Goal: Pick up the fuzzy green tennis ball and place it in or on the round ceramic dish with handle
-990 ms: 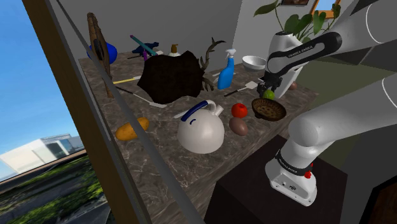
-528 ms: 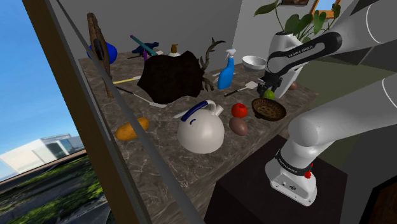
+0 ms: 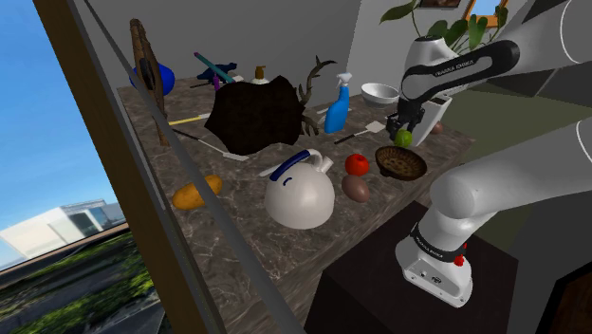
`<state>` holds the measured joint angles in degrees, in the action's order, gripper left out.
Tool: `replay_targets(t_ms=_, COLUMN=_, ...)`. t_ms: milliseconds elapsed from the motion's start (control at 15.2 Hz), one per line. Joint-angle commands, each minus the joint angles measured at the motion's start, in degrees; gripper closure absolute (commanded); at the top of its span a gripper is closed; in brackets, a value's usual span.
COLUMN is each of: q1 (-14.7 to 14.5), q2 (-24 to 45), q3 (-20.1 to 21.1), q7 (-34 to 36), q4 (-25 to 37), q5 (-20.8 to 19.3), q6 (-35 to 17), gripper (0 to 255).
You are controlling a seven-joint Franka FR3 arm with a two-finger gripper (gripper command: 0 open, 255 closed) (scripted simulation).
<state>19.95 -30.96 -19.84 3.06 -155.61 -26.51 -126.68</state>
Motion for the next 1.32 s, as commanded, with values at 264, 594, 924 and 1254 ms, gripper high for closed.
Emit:
replay_targets(t_ms=264, q1=-0.32, q2=-2.83, q3=0.95, q7=-1.22, q4=2.97, q5=1.34, q6=5.63, gripper=255)
replay_targets(t_ms=594, q1=-0.60, q2=-4.51, q3=1.77, q7=-2.11, q4=5.72, q5=2.37, q6=9.99, gripper=255)
replay_targets(t_ms=924, q1=-0.88, q2=-5.70, q3=2.55, q7=-2.96, q4=8.74, q5=3.30, q6=14.15, gripper=255)
replay_targets(t_ms=1254, q1=-1.15, q2=-15.05, q3=6.75, q7=0.07, q4=3.14, q5=4.73, q6=18.98, gripper=255)
